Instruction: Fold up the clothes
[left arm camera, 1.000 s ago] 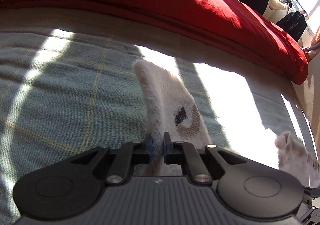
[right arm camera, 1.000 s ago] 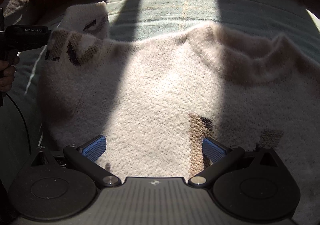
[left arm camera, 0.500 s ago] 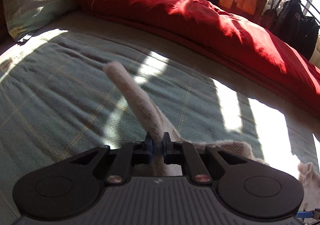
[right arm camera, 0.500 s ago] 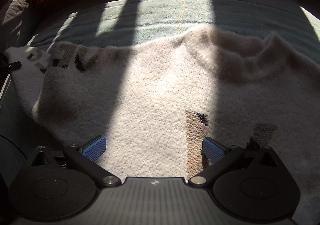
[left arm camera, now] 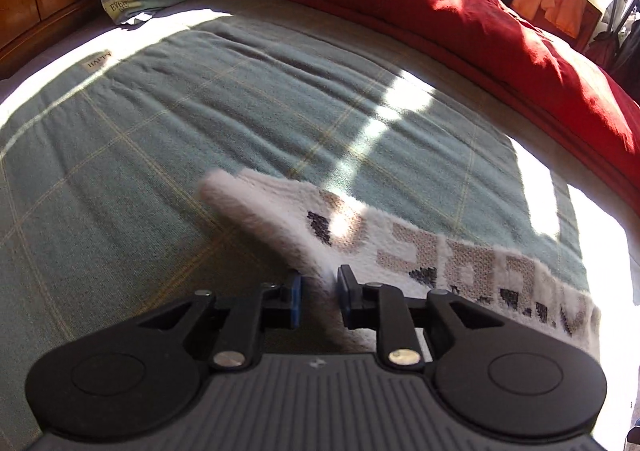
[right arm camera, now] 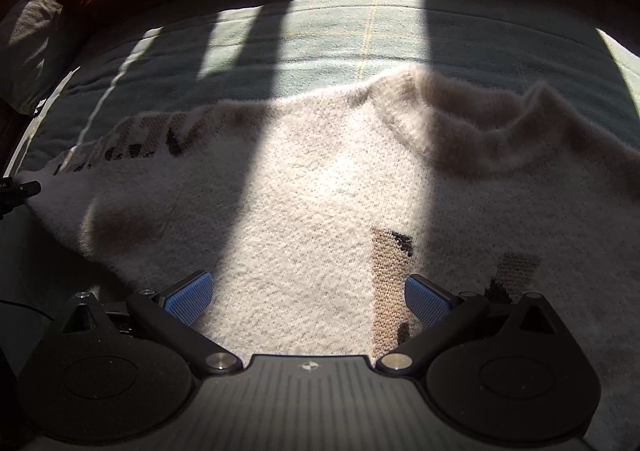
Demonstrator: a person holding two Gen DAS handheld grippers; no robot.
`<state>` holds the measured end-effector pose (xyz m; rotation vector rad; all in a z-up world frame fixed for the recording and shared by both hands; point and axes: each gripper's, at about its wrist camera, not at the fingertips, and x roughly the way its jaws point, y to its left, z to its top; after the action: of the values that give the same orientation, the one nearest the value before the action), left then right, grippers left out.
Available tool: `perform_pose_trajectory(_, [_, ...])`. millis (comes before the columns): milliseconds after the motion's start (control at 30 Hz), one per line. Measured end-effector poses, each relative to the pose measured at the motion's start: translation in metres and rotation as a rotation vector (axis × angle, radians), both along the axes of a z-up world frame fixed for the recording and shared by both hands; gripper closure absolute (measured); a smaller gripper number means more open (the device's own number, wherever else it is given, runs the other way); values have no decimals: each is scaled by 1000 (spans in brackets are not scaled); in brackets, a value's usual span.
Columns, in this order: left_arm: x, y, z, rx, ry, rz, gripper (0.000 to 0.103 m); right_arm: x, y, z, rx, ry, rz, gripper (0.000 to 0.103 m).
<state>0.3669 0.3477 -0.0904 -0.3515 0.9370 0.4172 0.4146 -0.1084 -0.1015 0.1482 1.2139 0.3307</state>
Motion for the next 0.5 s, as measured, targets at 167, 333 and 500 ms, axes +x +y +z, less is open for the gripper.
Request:
perform_pose_trajectory(167, [8,-42,17,312,106,-57,77,-3,-1,4,10,-18,-9,0])
perform_pose_trajectory(333, [18,-131,16,226,6,-459,57,-6,2,0,25,-10,-14,0])
perform_pose_trajectory(500, [29,-188,-19,191,20,-673,55,-9,3,-2,12,-3,-6,0])
